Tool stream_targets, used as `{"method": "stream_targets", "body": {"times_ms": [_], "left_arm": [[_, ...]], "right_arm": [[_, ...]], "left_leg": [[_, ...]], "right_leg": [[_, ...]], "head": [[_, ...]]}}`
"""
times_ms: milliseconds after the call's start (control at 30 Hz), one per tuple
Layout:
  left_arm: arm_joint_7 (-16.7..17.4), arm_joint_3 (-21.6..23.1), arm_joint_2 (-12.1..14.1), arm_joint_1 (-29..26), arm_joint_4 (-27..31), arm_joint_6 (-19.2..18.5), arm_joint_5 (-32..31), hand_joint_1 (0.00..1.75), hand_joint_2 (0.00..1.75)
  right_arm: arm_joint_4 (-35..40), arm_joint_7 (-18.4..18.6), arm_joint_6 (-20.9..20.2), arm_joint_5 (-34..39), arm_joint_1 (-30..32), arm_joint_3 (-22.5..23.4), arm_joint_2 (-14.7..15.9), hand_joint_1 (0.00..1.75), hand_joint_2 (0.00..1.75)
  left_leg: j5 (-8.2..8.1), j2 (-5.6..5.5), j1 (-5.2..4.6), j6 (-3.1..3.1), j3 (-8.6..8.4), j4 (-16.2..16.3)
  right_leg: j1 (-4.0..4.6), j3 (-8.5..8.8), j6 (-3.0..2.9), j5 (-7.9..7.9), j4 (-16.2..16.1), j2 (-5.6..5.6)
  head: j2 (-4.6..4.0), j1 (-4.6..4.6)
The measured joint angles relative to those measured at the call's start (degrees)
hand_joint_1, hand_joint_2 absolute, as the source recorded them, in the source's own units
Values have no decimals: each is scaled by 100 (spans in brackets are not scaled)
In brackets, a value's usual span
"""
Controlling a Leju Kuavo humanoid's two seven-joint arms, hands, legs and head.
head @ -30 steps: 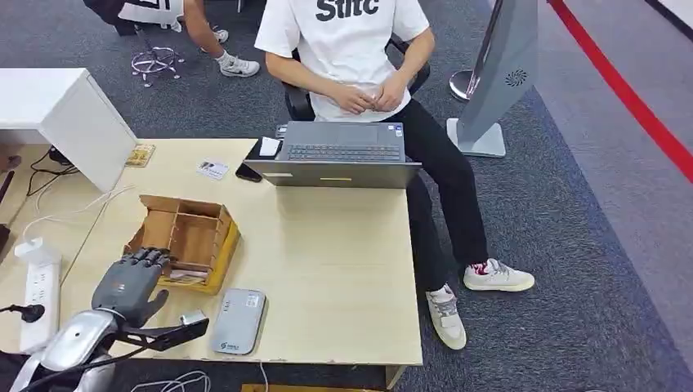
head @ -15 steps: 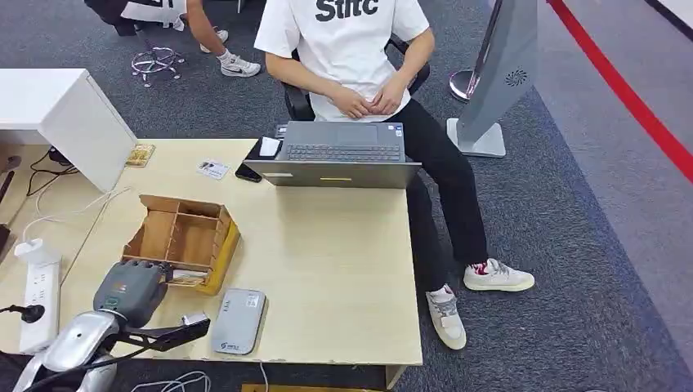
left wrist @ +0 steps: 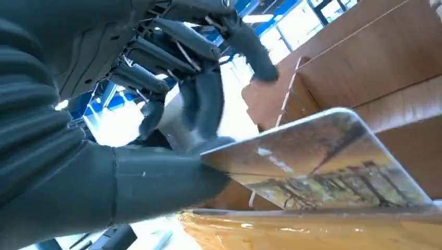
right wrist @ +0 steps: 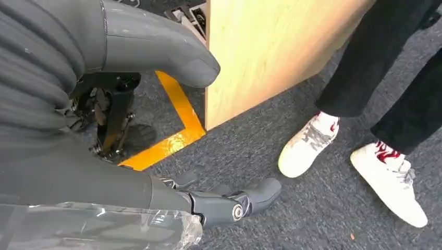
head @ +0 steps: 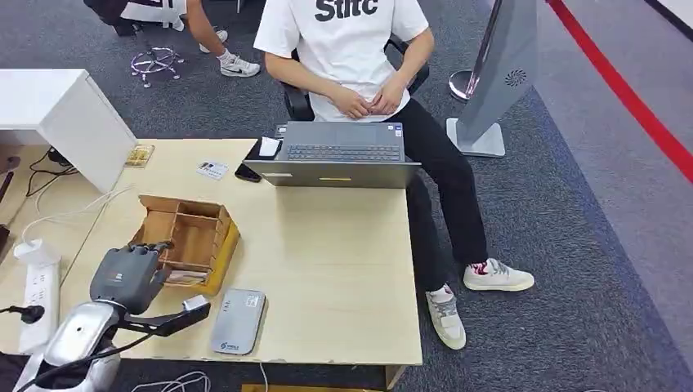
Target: Pass the card to the sensor for recognition and then transmit it.
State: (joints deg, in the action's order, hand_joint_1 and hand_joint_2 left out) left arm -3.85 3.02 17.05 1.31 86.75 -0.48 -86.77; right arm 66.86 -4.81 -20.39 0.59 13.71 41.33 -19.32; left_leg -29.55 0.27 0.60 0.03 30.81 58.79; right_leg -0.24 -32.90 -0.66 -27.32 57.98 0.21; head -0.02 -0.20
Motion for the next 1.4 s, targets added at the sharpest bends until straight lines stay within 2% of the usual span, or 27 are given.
{"method": "stream_targets", "body": {"times_ms": [700,1000,1400], "left_arm": [[-28,-37,-39,99,-2,24,4,0,175],[-243,-98,-37,93,-125,-114,186,0,175],[-299,-96,-37,90,-345,-175,295,0,175]], "right_arm": [[0,11,-11,-52,6,-96,0,0,175],[-2,20,-109,-221,2,-85,0,0,175],[-4,0,-127,-254,-5,-83,0,0,175]], "left_leg": [[0,0,0,0,2,0],[0,-1,0,0,3,0],[0,-1,1,0,3,0]], "right_leg": [[0,0,0,0,0,0],[0,0,0,0,0,-1],[0,0,0,0,0,-1]], "head": [[0,-2],[0,-2],[0,-2]]}}
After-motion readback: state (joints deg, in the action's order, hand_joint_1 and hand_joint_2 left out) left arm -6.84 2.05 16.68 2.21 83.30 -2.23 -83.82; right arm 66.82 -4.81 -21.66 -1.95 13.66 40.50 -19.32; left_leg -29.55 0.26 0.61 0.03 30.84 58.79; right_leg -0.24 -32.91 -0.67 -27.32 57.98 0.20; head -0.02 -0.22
